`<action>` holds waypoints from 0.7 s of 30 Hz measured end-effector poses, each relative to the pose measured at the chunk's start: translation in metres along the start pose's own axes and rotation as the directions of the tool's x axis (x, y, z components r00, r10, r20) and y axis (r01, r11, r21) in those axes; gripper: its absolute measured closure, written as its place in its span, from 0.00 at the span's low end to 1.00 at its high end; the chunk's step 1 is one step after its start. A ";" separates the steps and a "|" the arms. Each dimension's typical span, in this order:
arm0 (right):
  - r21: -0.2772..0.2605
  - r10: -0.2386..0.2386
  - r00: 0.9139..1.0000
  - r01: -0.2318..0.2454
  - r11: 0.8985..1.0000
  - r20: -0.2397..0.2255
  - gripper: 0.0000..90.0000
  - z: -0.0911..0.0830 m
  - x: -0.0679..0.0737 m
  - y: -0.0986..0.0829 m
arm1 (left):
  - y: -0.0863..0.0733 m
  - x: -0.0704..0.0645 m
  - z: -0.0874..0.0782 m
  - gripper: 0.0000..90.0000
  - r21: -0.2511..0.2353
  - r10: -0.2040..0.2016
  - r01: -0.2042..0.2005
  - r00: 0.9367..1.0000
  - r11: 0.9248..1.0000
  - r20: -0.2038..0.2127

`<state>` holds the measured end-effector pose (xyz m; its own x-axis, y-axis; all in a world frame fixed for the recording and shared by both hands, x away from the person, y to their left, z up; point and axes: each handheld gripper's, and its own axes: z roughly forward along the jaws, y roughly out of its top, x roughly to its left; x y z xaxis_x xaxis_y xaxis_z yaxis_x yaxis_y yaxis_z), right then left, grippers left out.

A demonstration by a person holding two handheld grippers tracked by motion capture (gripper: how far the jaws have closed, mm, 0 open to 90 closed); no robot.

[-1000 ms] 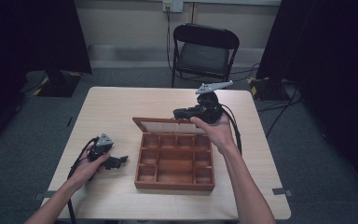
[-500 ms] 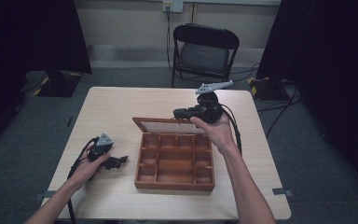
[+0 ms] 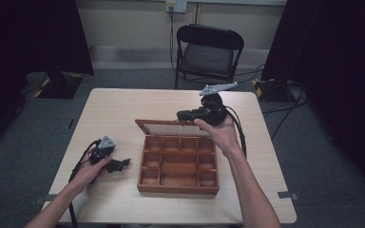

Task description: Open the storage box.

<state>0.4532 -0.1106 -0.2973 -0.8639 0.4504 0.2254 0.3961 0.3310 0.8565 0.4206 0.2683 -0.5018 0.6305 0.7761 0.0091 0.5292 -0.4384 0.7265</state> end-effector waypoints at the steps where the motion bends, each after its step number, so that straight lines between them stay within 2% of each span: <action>1: 0.000 0.000 1.000 0.000 1.000 0.000 0.96 0.000 0.000 0.000 | 0.000 0.000 0.000 0.09 -0.002 -0.003 0.003 1.000 1.000 0.000; 21: 0.000 0.001 1.000 -0.001 1.000 -0.001 0.96 0.000 0.000 0.000 | 0.000 0.000 0.000 0.09 0.001 0.000 0.000 1.000 1.000 -0.001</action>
<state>0.4531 -0.1106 -0.2973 -0.8636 0.4502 0.2267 0.3972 0.3308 0.8561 0.4205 0.2683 -0.5017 0.6301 0.7765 0.0097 0.5297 -0.4388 0.7258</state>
